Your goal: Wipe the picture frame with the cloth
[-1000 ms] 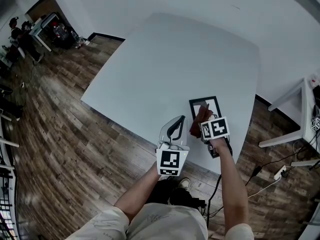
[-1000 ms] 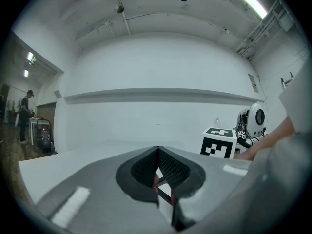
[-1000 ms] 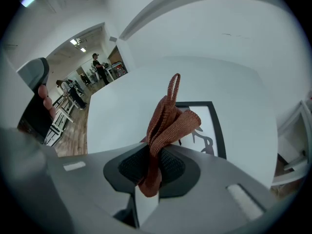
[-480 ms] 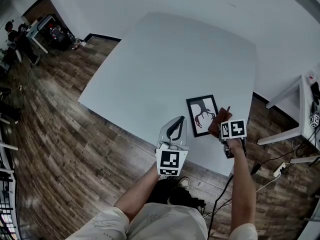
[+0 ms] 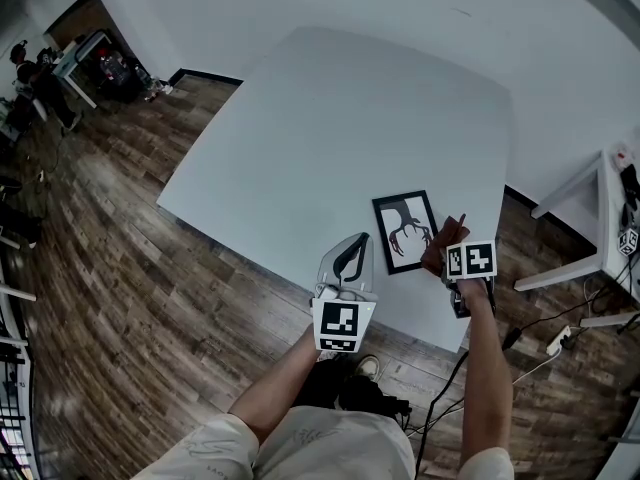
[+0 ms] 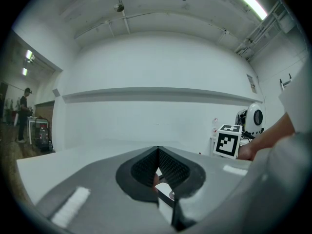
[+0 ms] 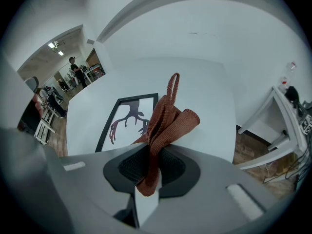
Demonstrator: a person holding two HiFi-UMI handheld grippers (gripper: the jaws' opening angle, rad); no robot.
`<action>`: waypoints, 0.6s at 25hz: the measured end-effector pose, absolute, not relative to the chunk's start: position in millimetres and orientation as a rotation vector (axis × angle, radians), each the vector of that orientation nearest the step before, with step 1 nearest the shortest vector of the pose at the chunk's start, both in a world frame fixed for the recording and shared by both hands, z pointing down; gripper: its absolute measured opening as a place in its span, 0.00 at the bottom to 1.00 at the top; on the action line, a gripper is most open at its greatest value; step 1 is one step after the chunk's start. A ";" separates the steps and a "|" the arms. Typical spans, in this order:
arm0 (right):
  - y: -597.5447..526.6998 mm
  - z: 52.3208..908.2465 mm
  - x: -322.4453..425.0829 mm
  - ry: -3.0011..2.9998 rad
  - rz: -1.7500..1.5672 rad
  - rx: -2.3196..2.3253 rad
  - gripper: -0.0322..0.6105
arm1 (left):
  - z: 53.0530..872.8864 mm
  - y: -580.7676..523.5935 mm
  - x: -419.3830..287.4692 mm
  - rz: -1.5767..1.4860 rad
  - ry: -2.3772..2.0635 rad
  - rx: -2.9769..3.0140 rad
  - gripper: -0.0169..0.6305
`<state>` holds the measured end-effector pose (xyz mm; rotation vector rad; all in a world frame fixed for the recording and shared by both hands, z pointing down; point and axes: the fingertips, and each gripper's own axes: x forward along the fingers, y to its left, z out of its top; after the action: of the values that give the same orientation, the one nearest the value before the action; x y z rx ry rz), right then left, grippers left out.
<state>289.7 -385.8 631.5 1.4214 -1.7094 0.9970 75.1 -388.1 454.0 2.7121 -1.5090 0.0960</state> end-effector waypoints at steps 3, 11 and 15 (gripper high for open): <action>-384.6 626.2 287.1 -1.732 0.994 1.435 0.17 | 452.5 -387.5 74.1 0.096 -1.515 2.713 0.03; -392.4 576.9 276.0 -1.855 0.824 1.570 0.17 | 441.5 -394.6 69.1 0.079 -1.543 2.707 0.03; -392.9 537.2 272.7 -1.973 0.687 1.713 0.17 | 433.2 -396.3 67.1 0.064 -1.554 2.706 0.03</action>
<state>272.7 -392.9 537.2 1.7133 -1.9733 0.6872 67.1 -396.3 433.2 2.7060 -1.5541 0.0641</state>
